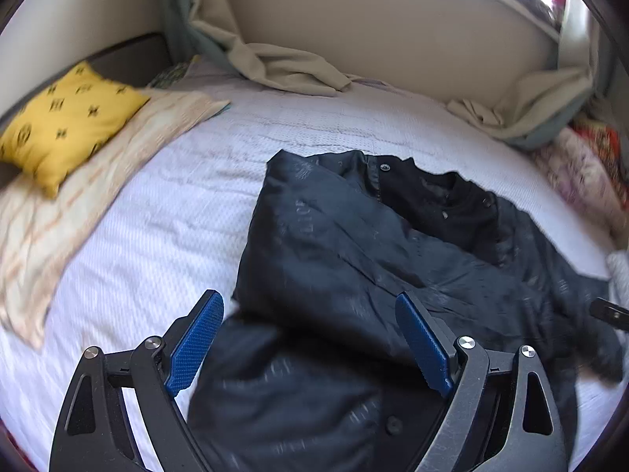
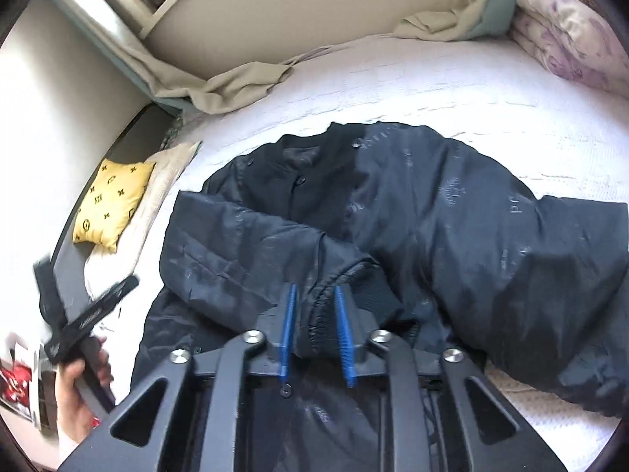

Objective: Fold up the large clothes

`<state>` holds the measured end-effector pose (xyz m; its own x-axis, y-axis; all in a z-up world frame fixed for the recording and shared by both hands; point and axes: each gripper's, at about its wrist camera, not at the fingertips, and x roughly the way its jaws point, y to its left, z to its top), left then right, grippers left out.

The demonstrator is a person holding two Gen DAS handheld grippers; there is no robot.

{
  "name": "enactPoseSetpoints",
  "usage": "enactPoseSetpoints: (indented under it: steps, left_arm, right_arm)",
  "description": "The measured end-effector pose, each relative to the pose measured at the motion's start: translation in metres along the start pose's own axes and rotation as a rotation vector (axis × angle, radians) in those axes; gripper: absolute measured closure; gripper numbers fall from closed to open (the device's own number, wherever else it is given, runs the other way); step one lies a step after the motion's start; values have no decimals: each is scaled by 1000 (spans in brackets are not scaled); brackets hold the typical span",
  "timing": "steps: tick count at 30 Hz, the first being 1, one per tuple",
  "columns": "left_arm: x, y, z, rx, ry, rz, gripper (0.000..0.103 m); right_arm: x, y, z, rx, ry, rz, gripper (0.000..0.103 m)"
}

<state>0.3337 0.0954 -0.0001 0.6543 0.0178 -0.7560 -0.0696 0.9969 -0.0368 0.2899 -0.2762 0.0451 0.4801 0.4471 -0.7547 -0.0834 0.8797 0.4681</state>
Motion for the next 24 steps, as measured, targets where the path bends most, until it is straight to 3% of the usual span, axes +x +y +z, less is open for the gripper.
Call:
enactPoseSetpoints:
  steps: [3,6,8,10,14,19,21,24]
  left_arm:
    - [21,0,3,-4,4,-13,15]
    - [56,6,2,-60,89,-71,24]
    - [76,14,-2,-97,138,-41,25]
    - [88,23,-5,-131,158,-11,24]
    - [108,41,-16,-200,218,-43,16]
    - [116,44,-23,-206,223,-39,14]
    - [116,43,-27,-195,214,-28,13]
    - [116,40,-29,-176,197,-12,12]
  right_arm:
    - [16,14,-8,-80,7,-88,88]
    - [35,23,-17,-147,39,-132,88]
    - [52,22,-24,-158,72,-150,88]
    - [64,16,-30,-153,91,-172,88]
    - [80,3,-39,-137,118,-186,88]
    - [94,-15,-45,-66,141,-154,89]
    - [98,-17,-47,-75,139,-173,102]
    - [106,-18,-51,-115,116,-195,103]
